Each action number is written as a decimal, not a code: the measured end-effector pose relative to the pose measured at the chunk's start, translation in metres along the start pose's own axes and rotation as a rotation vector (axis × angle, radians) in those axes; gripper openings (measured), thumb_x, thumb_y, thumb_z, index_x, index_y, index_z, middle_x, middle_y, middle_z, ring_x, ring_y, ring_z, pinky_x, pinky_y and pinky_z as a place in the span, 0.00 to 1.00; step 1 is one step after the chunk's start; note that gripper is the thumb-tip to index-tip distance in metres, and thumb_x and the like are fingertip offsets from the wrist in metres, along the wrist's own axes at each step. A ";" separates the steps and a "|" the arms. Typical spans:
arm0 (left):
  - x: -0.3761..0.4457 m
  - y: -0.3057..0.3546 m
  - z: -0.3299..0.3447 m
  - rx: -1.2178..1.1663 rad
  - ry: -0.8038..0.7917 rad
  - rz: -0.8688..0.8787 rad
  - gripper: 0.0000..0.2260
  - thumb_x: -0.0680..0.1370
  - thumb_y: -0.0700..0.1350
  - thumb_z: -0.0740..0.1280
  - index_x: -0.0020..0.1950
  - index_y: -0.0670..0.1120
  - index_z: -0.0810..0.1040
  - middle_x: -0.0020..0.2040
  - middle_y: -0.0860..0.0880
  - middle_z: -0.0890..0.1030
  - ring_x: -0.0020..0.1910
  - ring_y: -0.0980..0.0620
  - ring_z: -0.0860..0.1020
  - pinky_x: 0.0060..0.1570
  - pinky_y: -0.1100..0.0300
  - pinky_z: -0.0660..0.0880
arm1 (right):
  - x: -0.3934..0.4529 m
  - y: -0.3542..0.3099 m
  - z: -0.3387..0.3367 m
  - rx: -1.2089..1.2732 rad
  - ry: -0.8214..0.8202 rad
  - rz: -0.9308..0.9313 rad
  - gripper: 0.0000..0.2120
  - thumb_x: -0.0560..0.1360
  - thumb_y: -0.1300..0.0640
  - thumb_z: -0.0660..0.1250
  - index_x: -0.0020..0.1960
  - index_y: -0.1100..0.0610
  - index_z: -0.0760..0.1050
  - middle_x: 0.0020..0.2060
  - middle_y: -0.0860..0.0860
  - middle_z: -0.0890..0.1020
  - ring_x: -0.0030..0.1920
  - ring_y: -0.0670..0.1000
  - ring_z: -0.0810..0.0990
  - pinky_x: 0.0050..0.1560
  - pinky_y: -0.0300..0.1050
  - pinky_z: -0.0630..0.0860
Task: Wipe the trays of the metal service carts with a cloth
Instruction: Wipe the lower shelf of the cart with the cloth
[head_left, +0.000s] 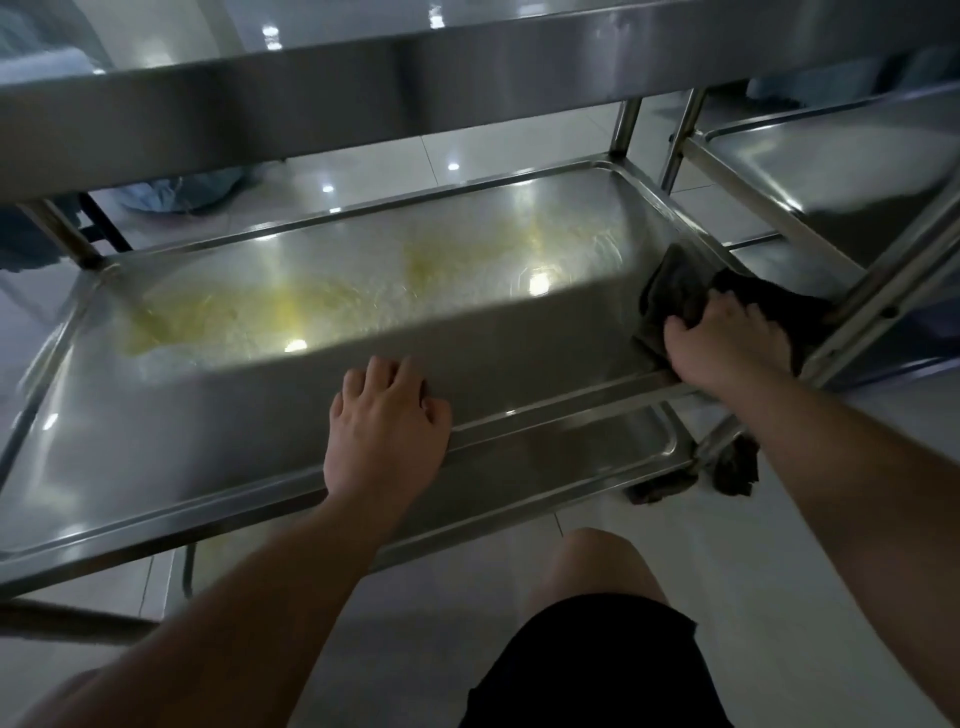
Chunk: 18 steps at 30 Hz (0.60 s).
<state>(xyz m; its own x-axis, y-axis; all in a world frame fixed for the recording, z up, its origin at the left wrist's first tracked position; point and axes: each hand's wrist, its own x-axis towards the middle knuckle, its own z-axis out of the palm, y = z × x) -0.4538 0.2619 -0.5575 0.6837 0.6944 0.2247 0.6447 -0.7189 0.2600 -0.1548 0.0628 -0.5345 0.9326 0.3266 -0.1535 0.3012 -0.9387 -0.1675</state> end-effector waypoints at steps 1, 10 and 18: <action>0.000 0.001 -0.001 -0.003 -0.010 -0.004 0.10 0.80 0.55 0.56 0.55 0.53 0.72 0.54 0.52 0.71 0.53 0.49 0.68 0.57 0.49 0.71 | -0.017 -0.014 0.005 0.016 0.010 -0.026 0.37 0.81 0.36 0.48 0.85 0.55 0.53 0.84 0.53 0.56 0.83 0.58 0.55 0.80 0.60 0.55; 0.003 -0.027 -0.034 -0.070 -0.203 0.064 0.15 0.84 0.53 0.56 0.68 0.51 0.73 0.66 0.49 0.75 0.68 0.46 0.73 0.66 0.48 0.69 | -0.166 -0.125 0.069 0.033 0.110 -0.657 0.34 0.81 0.33 0.48 0.79 0.49 0.70 0.76 0.47 0.74 0.77 0.53 0.69 0.76 0.57 0.63; -0.069 -0.196 -0.095 0.027 -0.133 -0.235 0.19 0.86 0.59 0.54 0.72 0.53 0.72 0.76 0.48 0.69 0.76 0.44 0.68 0.73 0.40 0.65 | -0.073 -0.097 0.026 -0.007 -0.030 -0.301 0.39 0.76 0.30 0.50 0.82 0.48 0.61 0.82 0.49 0.63 0.81 0.58 0.61 0.78 0.62 0.62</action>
<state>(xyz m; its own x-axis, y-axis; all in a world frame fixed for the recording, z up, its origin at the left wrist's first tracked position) -0.6598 0.3579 -0.5350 0.5519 0.8332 0.0352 0.7987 -0.5402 0.2651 -0.2571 0.1331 -0.5322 0.7948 0.5935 -0.1265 0.5649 -0.7998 -0.2031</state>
